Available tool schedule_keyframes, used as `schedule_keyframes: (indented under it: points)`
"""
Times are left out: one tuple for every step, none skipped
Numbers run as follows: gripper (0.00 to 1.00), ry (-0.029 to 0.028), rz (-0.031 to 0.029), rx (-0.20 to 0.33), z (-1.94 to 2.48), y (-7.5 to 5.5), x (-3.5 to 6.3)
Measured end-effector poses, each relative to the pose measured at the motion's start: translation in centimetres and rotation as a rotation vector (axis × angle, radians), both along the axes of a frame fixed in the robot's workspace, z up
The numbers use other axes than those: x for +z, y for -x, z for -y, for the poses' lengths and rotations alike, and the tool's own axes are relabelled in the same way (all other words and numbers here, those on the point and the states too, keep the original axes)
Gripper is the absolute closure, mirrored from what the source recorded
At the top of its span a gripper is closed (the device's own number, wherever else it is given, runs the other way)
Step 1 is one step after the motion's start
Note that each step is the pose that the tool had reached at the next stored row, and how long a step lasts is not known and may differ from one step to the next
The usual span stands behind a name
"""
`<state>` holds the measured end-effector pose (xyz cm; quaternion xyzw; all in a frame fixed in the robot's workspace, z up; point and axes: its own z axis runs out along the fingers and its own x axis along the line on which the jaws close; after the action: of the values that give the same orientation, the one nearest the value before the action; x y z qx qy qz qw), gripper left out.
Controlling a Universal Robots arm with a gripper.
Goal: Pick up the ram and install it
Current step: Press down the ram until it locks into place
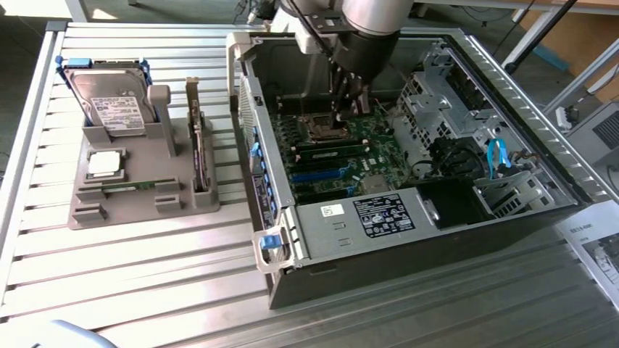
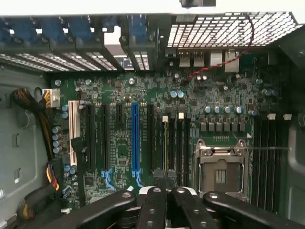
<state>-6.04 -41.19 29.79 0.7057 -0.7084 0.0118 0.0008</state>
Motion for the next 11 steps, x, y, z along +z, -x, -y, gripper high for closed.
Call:
schedule_keyframes:
  points:
    - [0.90, 0.0003, -0.0004, 0.000, 0.00, -0.3, 0.01]
    - [0.90, 0.0005, -0.0009, 0.000, 0.00, -0.6, 0.01]
    - [0.90, 0.0008, -0.0013, 0.000, 0.00, -0.9, 0.02]
    - [0.90, 0.0010, -0.0018, 0.000, 0.00, -1.2, 0.02]
    - [0.90, 0.0010, -0.0021, 0.000, 0.00, -1.4, 0.03]
    - [0.90, 0.0012, -0.0024, 0.000, 0.01, -1.6, 0.03]
    - [0.90, 0.0012, -0.0025, 0.000, 0.00, -1.6, 0.03]
    - [0.90, 0.0013, -0.0024, 0.000, 0.00, -1.6, 0.03]
    - [0.90, 0.0012, -0.0024, 0.000, 0.00, -1.6, 0.03]
    - [0.90, 0.0013, -0.0025, 0.000, 0.00, -1.6, 0.03]
    - [0.90, 0.0016, -0.0026, 0.000, 0.00, -1.6, 0.08]
